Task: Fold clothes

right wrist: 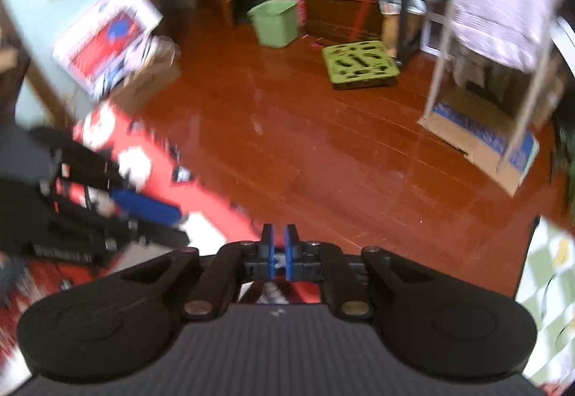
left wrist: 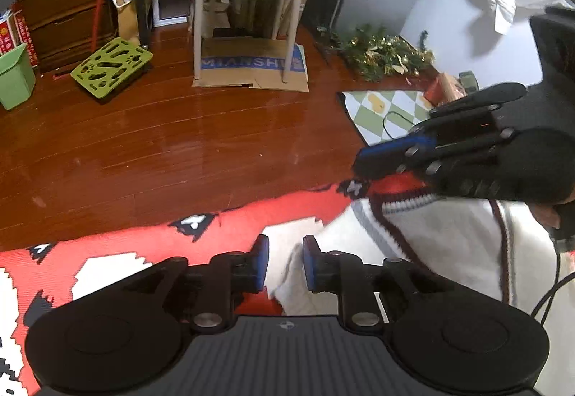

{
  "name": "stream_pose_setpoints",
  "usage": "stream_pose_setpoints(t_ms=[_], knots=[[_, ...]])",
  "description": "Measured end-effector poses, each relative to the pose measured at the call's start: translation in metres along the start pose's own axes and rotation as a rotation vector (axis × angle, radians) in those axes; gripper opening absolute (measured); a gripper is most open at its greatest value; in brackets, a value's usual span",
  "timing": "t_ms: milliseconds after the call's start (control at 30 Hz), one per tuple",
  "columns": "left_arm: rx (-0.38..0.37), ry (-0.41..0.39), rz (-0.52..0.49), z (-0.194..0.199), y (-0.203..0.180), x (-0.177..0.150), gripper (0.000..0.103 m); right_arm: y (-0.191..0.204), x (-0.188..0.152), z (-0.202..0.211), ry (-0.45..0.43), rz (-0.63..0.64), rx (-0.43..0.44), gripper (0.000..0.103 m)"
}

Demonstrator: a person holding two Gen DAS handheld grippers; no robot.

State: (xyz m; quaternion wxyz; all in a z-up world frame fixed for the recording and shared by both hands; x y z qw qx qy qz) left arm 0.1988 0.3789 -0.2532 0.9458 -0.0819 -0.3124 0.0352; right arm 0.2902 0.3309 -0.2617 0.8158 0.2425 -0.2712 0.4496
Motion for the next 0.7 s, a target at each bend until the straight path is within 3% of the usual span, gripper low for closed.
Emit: stream_pose_setpoints(t_ms=[100,200,267,467,500,600,700], knots=[[-0.006,-0.024,-0.007,0.007,-0.005,0.012,0.019,-0.023,0.007,0.020,-0.031,-0.113,0.004,0.009],[-0.058,-0.043,-0.017,0.013,-0.020,0.025,0.023,-0.051,-0.003,0.052,-0.029,-0.128,-0.034,0.009],[-0.087,-0.048,-0.045,0.013,-0.036,0.033,0.029,-0.070,-0.015,0.074,-0.022,-0.145,-0.065,0.009],[-0.147,-0.018,-0.120,-0.006,-0.090,0.044,0.029,-0.126,-0.071,0.135,0.014,-0.211,-0.152,0.010],[-0.148,-0.004,-0.138,-0.011,-0.095,0.043,0.028,-0.134,-0.081,0.142,0.023,-0.223,-0.162,0.010],[-0.092,0.041,-0.185,-0.026,-0.098,0.036,0.008,-0.146,-0.108,0.160,0.047,-0.226,-0.168,0.010],[-0.043,0.080,-0.137,-0.031,-0.082,0.026,0.004,-0.147,-0.127,0.169,0.059,-0.214,-0.156,0.010]])
Point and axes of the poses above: each gripper's, at about its wrist camera, not at the fingertips, and z roughly against the way its jaws point, y to its left, x to its top, the point moved 10 cm from there along -z, roughly the way its jaws point, and after that the axes turned 3 degrees about -y, right-handed, at the moved point
